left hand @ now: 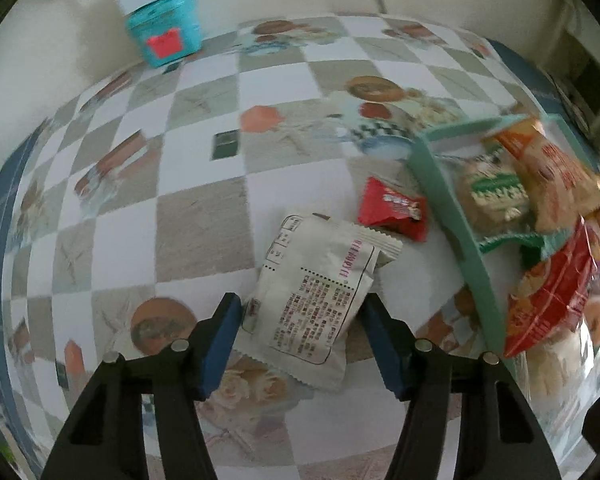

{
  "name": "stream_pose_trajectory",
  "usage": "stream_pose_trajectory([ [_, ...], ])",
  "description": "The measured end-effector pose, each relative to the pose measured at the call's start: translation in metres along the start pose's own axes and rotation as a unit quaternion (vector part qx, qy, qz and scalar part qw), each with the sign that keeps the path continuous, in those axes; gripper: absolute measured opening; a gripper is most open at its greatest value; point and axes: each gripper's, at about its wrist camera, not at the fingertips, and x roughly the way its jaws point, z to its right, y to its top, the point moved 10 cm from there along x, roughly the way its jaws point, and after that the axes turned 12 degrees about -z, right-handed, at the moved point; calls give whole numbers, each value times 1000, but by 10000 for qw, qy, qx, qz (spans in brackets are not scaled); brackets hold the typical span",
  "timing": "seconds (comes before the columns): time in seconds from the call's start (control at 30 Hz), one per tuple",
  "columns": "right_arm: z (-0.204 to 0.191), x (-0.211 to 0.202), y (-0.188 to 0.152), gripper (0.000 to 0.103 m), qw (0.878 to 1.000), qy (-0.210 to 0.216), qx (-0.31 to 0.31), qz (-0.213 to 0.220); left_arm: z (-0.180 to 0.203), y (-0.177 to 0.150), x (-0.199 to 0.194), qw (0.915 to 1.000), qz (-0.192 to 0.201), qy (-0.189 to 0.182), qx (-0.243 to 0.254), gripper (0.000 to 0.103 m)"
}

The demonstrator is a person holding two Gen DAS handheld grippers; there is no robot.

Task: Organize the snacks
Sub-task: 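Grasp the small red candy with the right tool while the left tool holds the white pack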

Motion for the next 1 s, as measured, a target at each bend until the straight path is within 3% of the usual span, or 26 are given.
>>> stream_pose_trajectory([
  [0.23,-3,2,0,100,9998,-135,-152,21,-45,-16,-1,9966,5,-39,-820,63],
  [0.43,-28,-9,25,100,9949,-450,-821,364,-98,-46,-4,9890,-12,59,-1476,63],
  [0.53,-52,-11,50,96,9838,-841,-1511,465,-121,-59,-5,9848,-46,121,-1733,63],
  [0.63,-86,0,71,83,9635,-1062,-2431,351,-136,-69,-8,9809,-41,82,-1944,63],
  [0.73,-106,34,77,73,9312,-1508,-3313,-177,-143,-74,-9,9806,-11,61,-1958,63],
  [0.8,-110,59,76,53,9128,-1661,-3680,-612,-144,-77,-10,9803,2,45,-1976,63],
  [1.0,-101,101,84,52,8977,-1901,-3788,-1200,-146,-79,-10,9800,45,-2,-1990,63],
])
